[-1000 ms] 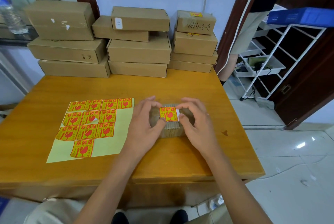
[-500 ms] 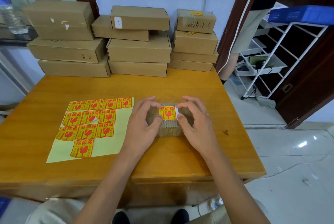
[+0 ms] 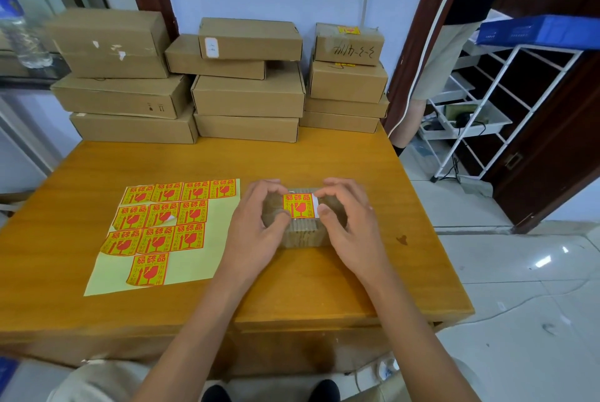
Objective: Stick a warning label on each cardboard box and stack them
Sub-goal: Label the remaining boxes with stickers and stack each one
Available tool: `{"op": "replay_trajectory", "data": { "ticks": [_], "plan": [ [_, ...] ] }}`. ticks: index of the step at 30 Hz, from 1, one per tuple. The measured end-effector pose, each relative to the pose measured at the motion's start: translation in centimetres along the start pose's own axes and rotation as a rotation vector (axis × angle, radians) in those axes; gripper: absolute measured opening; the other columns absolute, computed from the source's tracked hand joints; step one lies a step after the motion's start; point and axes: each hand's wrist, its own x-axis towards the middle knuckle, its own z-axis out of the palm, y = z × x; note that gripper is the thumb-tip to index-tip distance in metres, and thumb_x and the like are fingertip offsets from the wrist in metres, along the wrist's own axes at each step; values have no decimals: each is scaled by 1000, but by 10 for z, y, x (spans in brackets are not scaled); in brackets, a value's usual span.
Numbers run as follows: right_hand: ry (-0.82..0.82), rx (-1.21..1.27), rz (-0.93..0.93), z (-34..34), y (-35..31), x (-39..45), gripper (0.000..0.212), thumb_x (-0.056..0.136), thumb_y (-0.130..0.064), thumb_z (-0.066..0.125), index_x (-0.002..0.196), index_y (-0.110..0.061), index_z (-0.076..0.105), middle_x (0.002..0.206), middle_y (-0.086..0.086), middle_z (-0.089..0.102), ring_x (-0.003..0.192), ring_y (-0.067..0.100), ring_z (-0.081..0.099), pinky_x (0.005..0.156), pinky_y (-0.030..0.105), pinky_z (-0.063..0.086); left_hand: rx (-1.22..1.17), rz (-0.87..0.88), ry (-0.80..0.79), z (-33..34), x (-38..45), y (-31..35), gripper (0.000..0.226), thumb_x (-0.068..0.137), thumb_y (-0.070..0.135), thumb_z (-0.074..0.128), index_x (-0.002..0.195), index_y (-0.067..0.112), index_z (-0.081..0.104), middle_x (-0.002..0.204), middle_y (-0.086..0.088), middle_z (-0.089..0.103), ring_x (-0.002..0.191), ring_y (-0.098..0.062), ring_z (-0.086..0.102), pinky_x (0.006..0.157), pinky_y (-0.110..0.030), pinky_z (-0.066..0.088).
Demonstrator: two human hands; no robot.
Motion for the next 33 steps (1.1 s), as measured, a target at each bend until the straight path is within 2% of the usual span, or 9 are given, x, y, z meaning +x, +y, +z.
{"op": "replay_trajectory", "data": {
  "ticks": [4, 8, 10, 15, 18, 21, 24, 28, 33],
  "plan": [
    [40, 44, -4, -1, 0, -1, 31, 98, -46, 49, 115, -28, 67, 138, -15, 53, 132, 7, 48, 96, 27, 45, -37, 4, 15, -1, -2, 1, 30, 97, 19, 64, 120, 37, 56, 137, 23, 48, 128, 12, 39, 89, -26, 56],
    [12, 14, 3, -1, -3, -3, 28, 95, -41, 52, 117, -29, 65, 141, -17, 50, 135, 4, 44, 94, 12, 33, -34, 28, 39, -2, -4, 2, 28, 98, 21, 63, 122, 33, 55, 133, 19, 51, 127, 2, 45, 91, -30, 56],
    [-10, -16, -2, 0, -3, -5, 25, 95, -37, 55, 118, -31, 64, 143, -17, 49, 136, 3, 42, 94, 12, 32, 26, 49, 29, -1, -4, 0, 27, 96, 23, 64, 120, 33, 58, 134, 16, 51, 127, 1, 44, 96, -33, 55],
    [-3, -92, -42, 0, -3, -9, 27, 98, -39, 53, 124, -34, 62, 148, -14, 45, 140, 7, 39, 106, 40, 46, 93, 81, -10, -1, -5, -1, 28, 94, 27, 65, 119, 36, 60, 139, 15, 47, 130, -3, 42, 103, -41, 52],
    [10, -134, -109, -1, -7, -12, 31, 102, -39, 53, 131, -35, 65, 155, -14, 41, 145, 9, 36, 116, 35, 35, 111, 132, -35, -2, -7, 2, 26, 96, 35, 63, 121, 39, 62, 144, 16, 45, 136, -7, 41, 110, -41, 44],
    [-2, -145, -102, -2, -8, -14, 30, 102, -34, 56, 128, -35, 69, 153, -15, 46, 143, 6, 37, 116, 38, 37, 127, 134, -47, -2, -8, 2, 24, 95, 34, 64, 119, 39, 64, 141, 17, 46, 135, -5, 41, 112, -44, 43],
    [8, -133, -96, -2, -8, -14, 27, 101, -32, 58, 125, -34, 71, 149, -17, 49, 139, 5, 41, 114, 41, 40, 132, 124, -44, -2, -8, 1, 25, 95, 36, 63, 120, 38, 64, 139, 17, 47, 133, -5, 42, 108, -46, 47],
    [34, -104, -89, -3, -9, -13, 26, 100, -31, 58, 123, -34, 70, 145, -18, 51, 137, 2, 42, 109, 30, 38, 104, 109, -43, -2, -8, 1, 24, 97, 37, 60, 121, 39, 62, 135, 18, 47, 129, -3, 44, 101, -40, 52],
    [73, 7, -8, -4, -9, -12, 24, 92, -34, 51, 104, -28, 72, 127, -18, 60, 129, 5, 51, 100, 24, 42, 172, 139, -36, 2, -8, -3, 23, 96, 31, 62, 117, 39, 61, 126, 21, 48, 123, 2, 44, 91, -33, 56]
  ]
}}
